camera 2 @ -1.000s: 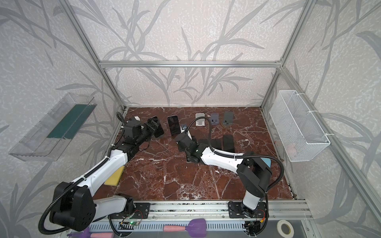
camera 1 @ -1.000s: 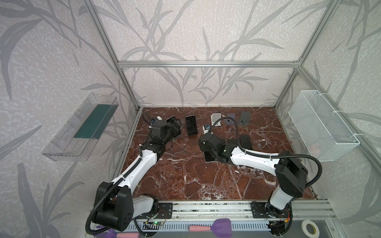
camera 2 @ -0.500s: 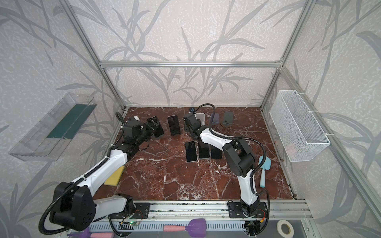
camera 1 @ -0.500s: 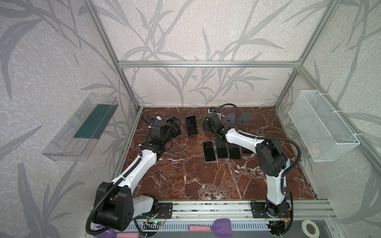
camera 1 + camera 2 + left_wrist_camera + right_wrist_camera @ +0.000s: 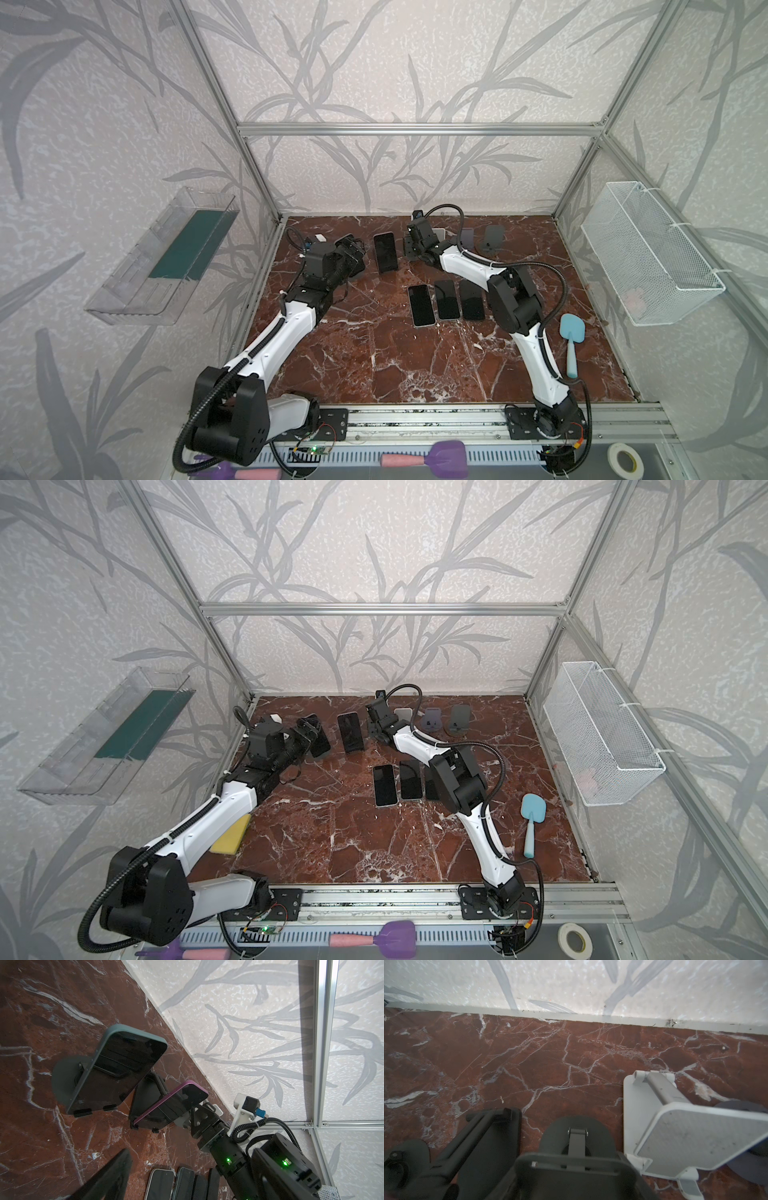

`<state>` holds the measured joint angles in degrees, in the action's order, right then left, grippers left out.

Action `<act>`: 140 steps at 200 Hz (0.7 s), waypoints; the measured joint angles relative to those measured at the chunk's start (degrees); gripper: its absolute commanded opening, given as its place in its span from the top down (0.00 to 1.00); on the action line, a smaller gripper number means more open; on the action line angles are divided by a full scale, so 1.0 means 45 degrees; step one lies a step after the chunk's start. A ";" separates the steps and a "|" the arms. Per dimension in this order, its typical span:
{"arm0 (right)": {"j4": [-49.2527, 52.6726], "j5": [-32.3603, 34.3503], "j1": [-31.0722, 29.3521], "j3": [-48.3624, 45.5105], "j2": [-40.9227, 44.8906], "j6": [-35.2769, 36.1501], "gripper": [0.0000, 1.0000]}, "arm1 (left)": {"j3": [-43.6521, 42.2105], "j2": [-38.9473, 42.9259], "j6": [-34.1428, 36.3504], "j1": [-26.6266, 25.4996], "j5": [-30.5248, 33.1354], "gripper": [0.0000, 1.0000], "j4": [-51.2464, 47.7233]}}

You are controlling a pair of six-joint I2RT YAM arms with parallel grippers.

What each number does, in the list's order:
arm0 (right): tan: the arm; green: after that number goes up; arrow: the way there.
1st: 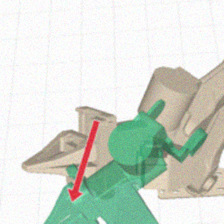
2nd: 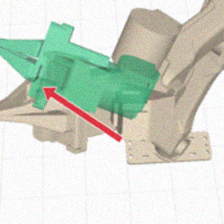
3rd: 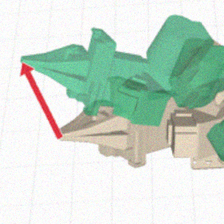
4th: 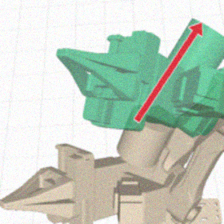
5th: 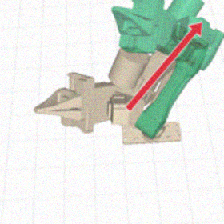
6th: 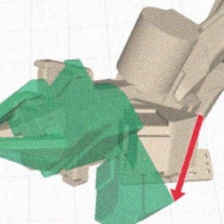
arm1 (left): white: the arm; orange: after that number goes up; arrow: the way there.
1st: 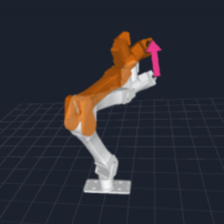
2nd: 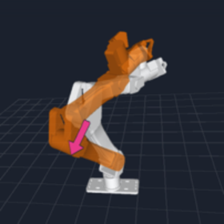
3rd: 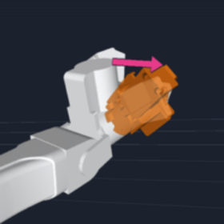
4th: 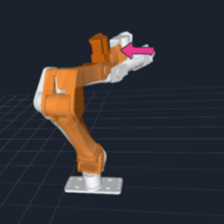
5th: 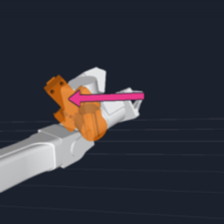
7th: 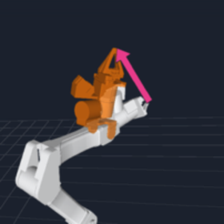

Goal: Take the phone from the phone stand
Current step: 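Reach the right gripper far out toward the purple-framed phone on its stand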

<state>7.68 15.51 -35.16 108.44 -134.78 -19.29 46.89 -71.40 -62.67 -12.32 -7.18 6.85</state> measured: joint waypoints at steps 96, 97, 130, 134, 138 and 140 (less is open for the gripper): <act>0.0782 0.0000 0.0010 0.1787 -0.1375 0.0311 0.37 | 0.0000 -0.0223 -0.0126 0.0000 -0.0340 0.10 0.0199; 0.0787 0.0000 0.0010 0.1787 -0.1375 0.0301 0.36 | 0.0000 -0.0223 -0.0126 0.0000 -0.0340 0.10 0.0199; 0.1039 0.0015 0.0010 0.1792 -0.1379 0.0355 0.28 | 0.0000 -0.0233 -0.0126 0.0000 -0.0384 0.10 0.0204; 0.1069 0.0015 0.0010 0.1792 -0.1379 0.0408 0.26 | 0.0000 -0.0233 -0.0121 0.0000 -0.0384 0.10 0.0204; 0.1103 0.0010 0.0010 0.1792 -0.1379 0.0418 0.25 | 0.0000 -0.0233 -0.0121 0.0005 -0.0384 0.10 0.0204; 0.1122 0.0010 0.0010 0.1797 -0.1379 0.0466 0.24 | 0.0000 -0.0233 -0.0121 0.0005 -0.0384 0.10 0.0204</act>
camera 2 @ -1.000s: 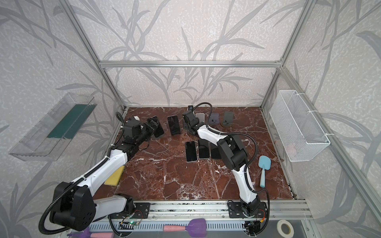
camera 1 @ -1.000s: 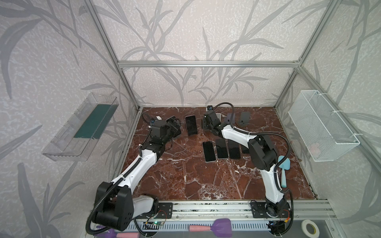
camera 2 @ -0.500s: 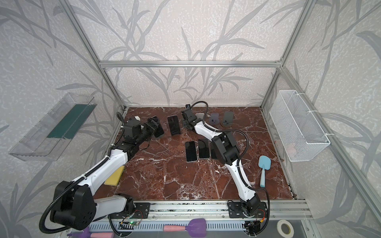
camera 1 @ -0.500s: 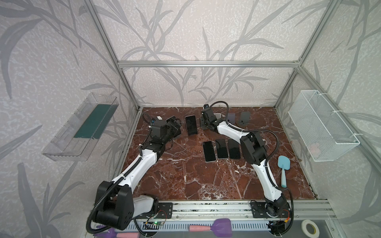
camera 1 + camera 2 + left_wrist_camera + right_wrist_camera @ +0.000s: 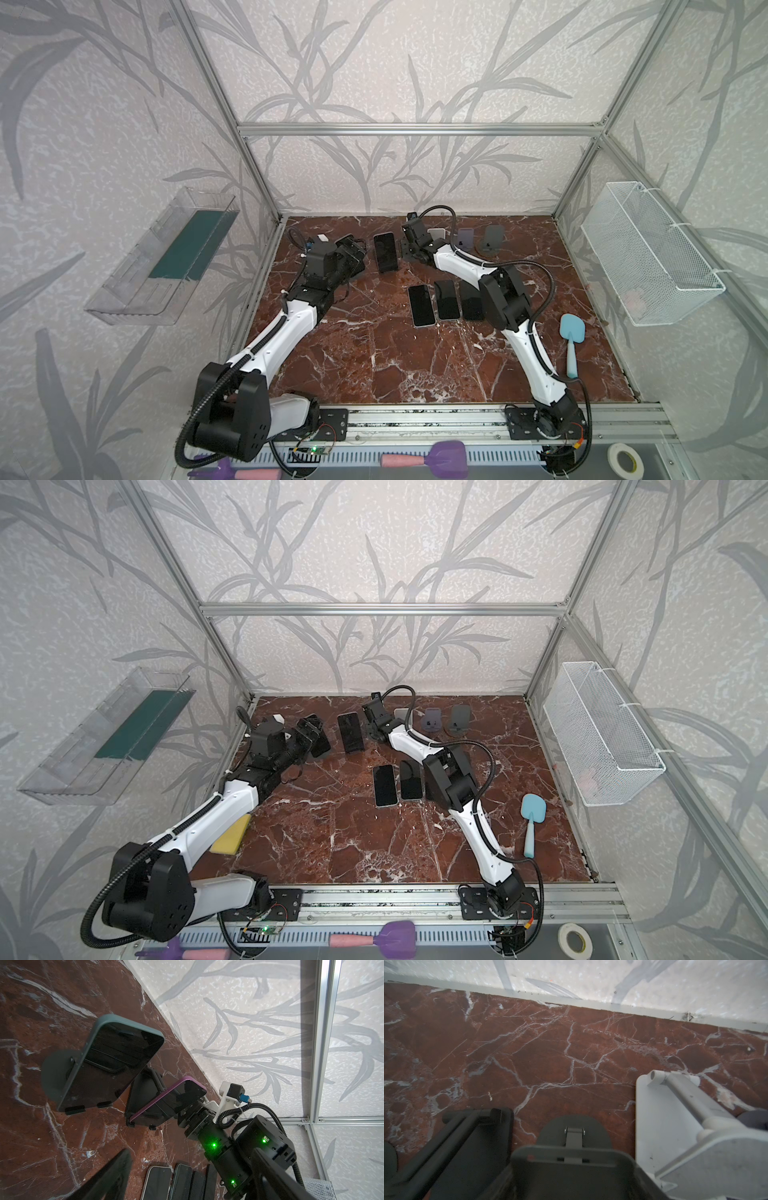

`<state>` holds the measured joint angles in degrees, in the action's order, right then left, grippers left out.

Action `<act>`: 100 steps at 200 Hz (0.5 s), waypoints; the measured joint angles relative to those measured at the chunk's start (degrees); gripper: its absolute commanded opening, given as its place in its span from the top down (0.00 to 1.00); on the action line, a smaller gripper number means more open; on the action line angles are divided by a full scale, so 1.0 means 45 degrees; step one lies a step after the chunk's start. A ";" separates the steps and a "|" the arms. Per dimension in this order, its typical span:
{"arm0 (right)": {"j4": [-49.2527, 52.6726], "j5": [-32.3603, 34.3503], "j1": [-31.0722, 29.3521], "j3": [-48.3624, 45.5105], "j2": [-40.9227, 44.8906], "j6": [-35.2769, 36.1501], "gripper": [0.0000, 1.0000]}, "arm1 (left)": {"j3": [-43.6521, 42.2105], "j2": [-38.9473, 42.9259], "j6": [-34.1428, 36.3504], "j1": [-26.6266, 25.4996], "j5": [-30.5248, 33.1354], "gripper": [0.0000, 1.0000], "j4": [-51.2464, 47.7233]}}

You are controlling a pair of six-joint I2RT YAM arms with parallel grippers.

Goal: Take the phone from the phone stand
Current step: 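Reach the right gripper far out toward the purple-framed phone on its stand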

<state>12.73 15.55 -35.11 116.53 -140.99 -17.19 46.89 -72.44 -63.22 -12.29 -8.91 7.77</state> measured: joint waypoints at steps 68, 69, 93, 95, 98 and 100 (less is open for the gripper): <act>0.0894 0.0010 0.0019 0.0039 0.0840 0.0787 0.17 | 0.0000 0.0005 0.0146 0.0019 0.0102 0.10 -0.0010; 0.0899 0.0015 0.0019 0.0034 0.0894 0.0792 0.17 | 0.0000 0.0010 0.0151 0.0019 0.0107 0.10 -0.0010; 0.0811 0.0083 0.0034 -0.0627 0.2191 0.0767 0.18 | 0.0000 0.0044 0.0291 0.0024 0.0282 0.10 -0.0015; 0.0797 0.0083 0.0034 -0.0733 0.2327 0.0758 0.18 | 0.0000 0.0053 0.0291 0.0029 0.0291 0.10 -0.0015; 0.0792 0.0097 0.0034 -0.0874 0.2540 0.0733 0.18 | 0.0000 0.0068 0.0345 0.0034 0.0316 0.10 -0.0015; 0.0758 0.0087 0.0034 -0.0986 0.2686 0.0729 0.18 | 0.0000 0.0083 0.0350 0.0034 0.0325 0.10 -0.0019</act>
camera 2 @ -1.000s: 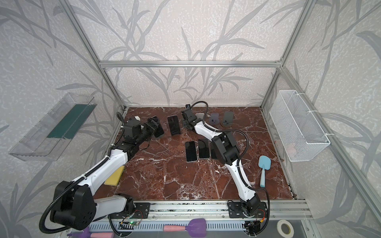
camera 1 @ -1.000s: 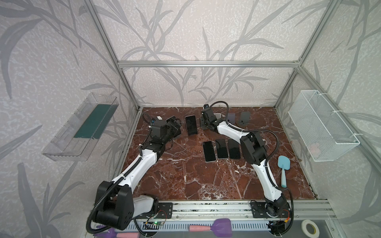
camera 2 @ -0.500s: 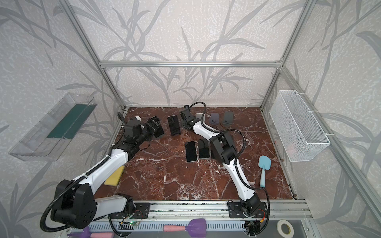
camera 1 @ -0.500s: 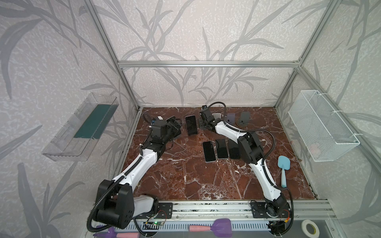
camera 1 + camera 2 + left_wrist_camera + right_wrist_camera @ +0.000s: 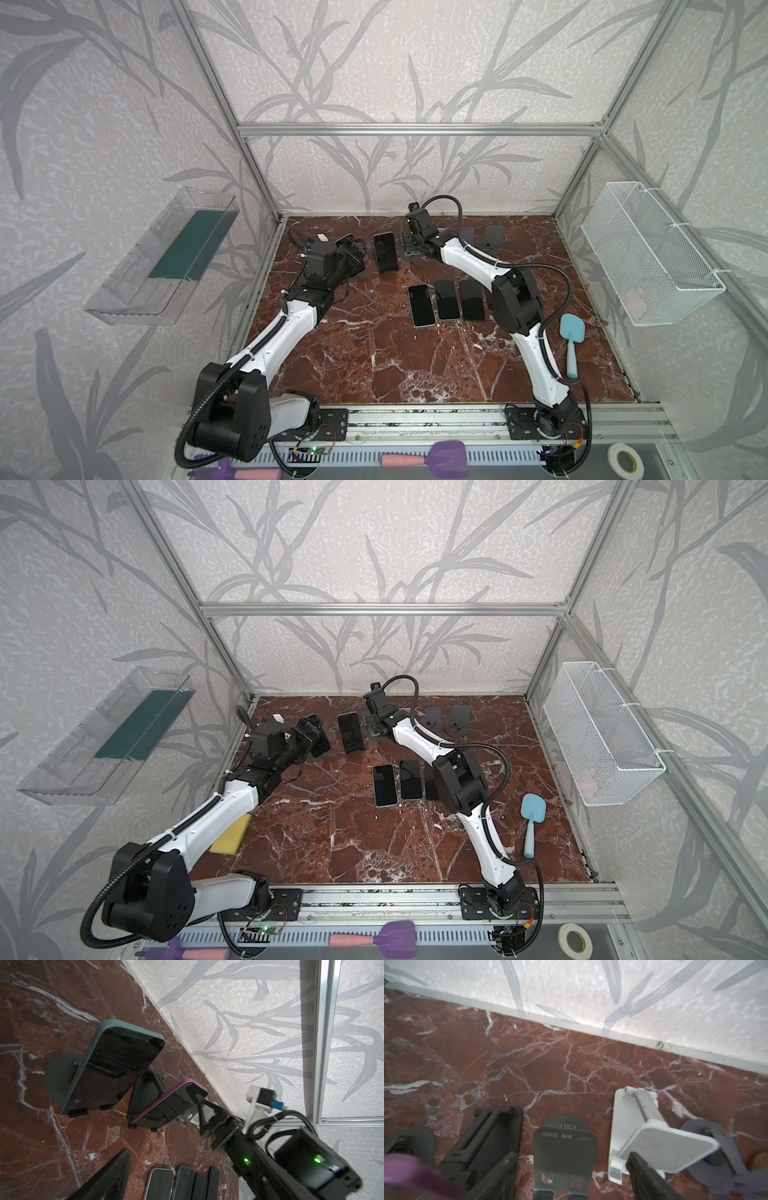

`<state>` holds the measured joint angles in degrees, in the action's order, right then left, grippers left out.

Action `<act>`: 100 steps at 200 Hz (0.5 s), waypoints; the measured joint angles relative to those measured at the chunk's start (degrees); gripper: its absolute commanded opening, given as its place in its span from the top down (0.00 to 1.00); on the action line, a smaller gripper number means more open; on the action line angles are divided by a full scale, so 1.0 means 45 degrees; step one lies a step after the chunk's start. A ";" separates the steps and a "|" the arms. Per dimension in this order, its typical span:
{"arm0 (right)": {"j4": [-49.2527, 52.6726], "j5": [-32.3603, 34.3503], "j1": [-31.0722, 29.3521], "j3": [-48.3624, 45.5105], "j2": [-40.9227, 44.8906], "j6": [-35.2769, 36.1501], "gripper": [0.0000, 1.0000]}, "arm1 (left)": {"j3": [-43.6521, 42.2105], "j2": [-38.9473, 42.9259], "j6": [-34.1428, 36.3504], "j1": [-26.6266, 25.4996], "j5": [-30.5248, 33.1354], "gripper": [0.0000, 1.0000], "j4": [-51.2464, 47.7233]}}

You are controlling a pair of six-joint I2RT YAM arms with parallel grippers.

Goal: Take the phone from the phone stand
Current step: 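Reach the right gripper far out toward the purple-framed phone on its stand, then lower the open right gripper around the top of the purple-framed phone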

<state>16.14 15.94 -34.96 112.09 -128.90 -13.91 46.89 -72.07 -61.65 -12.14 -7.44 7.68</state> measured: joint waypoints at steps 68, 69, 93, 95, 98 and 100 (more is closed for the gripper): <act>-0.2132 -0.1758 0.0000 -0.5013 0.4677 -0.2181 0.17 | 0.0000 0.0374 0.0345 0.0321 0.0500 0.07 0.0029; -0.2142 -0.1802 0.0000 -0.5047 0.4702 -0.2215 0.17 | 0.0000 0.0374 0.0345 0.0330 0.0505 0.07 0.0029; -0.2895 -0.2628 -0.0107 -0.6241 0.5489 -0.3079 0.17 | 0.0000 0.0374 0.0301 0.0588 0.0510 0.07 0.0029; -0.2939 -0.2667 -0.0136 -0.6334 0.5547 -0.3123 0.17 | -0.0005 0.0374 0.0296 0.0597 0.0510 0.08 0.0029; -0.2973 -0.2676 -0.0155 -0.6450 0.5610 -0.3196 0.17 | -0.0005 0.0374 0.0277 0.0631 0.0505 0.07 0.0029; -0.3007 -0.2705 -0.0170 -0.6528 0.5663 -0.3249 0.17 | -0.0005 0.0374 0.0262 0.0646 0.0505 0.08 0.0029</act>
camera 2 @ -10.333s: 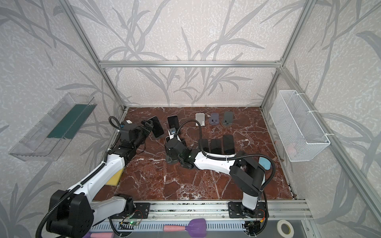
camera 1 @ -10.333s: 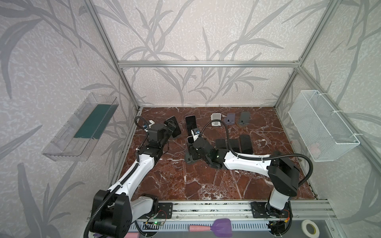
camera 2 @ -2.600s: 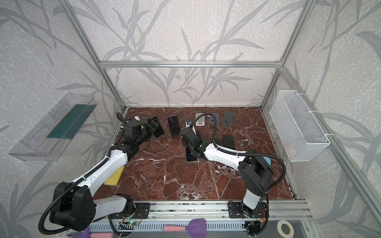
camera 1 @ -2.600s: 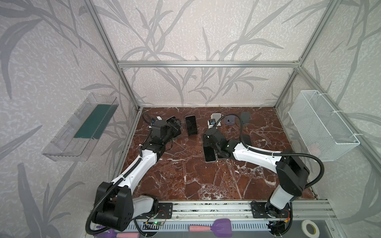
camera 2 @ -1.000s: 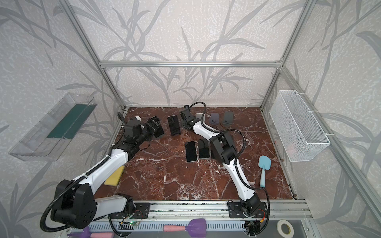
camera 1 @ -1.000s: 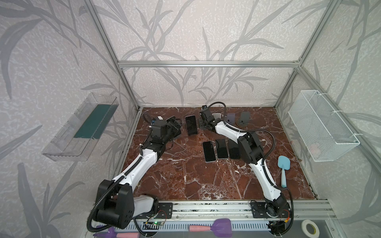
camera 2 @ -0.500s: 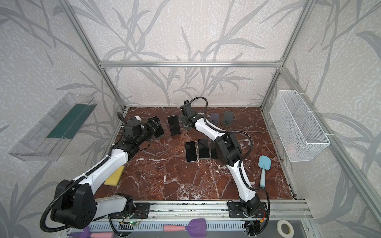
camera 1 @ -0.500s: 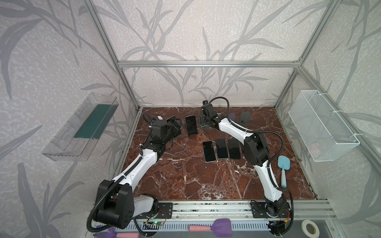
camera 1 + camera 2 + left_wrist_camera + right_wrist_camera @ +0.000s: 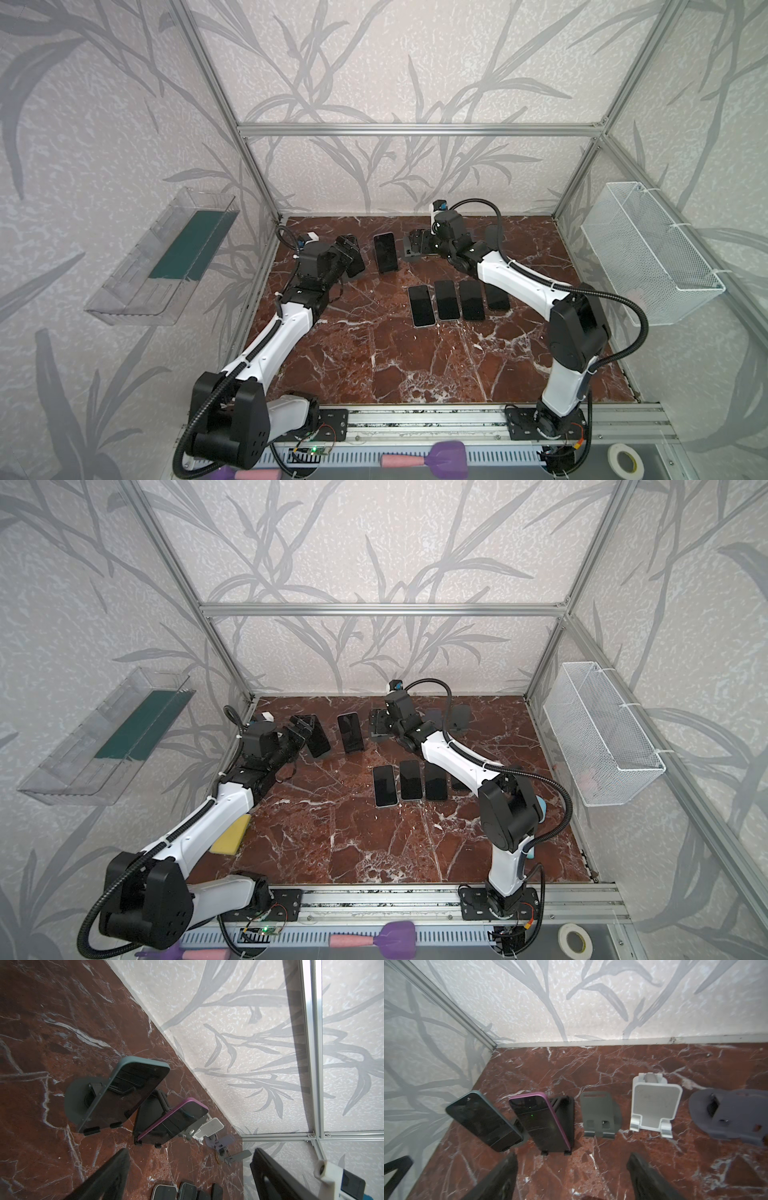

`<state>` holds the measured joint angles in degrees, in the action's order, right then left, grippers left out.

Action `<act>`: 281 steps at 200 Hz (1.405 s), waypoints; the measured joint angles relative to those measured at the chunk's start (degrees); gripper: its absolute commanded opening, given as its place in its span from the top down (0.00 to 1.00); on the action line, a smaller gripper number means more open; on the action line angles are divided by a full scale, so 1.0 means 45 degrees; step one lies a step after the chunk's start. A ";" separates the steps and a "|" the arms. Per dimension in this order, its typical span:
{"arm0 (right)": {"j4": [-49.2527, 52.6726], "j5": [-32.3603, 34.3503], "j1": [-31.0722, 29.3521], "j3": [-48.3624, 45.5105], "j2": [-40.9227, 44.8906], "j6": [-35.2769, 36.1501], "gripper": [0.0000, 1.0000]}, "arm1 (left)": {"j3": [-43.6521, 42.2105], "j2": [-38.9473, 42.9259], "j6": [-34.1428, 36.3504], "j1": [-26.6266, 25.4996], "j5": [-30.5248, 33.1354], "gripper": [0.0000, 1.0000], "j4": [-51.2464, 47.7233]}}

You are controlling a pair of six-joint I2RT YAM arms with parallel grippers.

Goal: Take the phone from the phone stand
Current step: 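Lower the open right gripper around the top of the purple-framed phone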

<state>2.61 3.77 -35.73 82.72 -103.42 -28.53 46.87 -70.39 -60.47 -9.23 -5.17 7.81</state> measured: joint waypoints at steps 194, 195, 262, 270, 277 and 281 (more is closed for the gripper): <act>0.0835 0.3478 -0.2429 0.2045 -0.1753 0.1821 0.01 | -0.0287 0.0005 -0.1282 0.0860 0.0170 0.01 0.0083; 0.0840 0.3492 -0.2429 0.2064 -0.1773 0.1836 0.01 | -0.0287 0.0005 -0.1287 0.0865 0.0170 0.01 0.0087; 0.1127 0.3793 -0.2521 0.3823 -0.3560 0.2108 0.01 | -0.0287 -0.0034 -0.1515 0.1001 -0.0165 0.02 0.0233; 0.1137 0.3900 -0.2550 0.4007 -0.3740 0.2171 0.01 | -0.0287 -0.0049 -0.1530 0.1010 -0.0204 0.02 0.0253; 0.1151 0.3993 -0.2579 0.4187 -0.3900 0.2220 0.01 | -0.0287 -0.0058 -0.1564 0.1030 -0.0219 0.02 0.0277; 0.1156 0.4036 -0.2594 0.4294 -0.4017 0.2249 0.01 | -0.0287 -0.0068 -0.1579 0.1049 -0.0233 0.02 0.0287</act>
<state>7.81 21.93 -47.40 102.04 -121.49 -18.41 45.58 -70.70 -67.57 -4.51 -6.22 9.10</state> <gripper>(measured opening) 0.991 0.984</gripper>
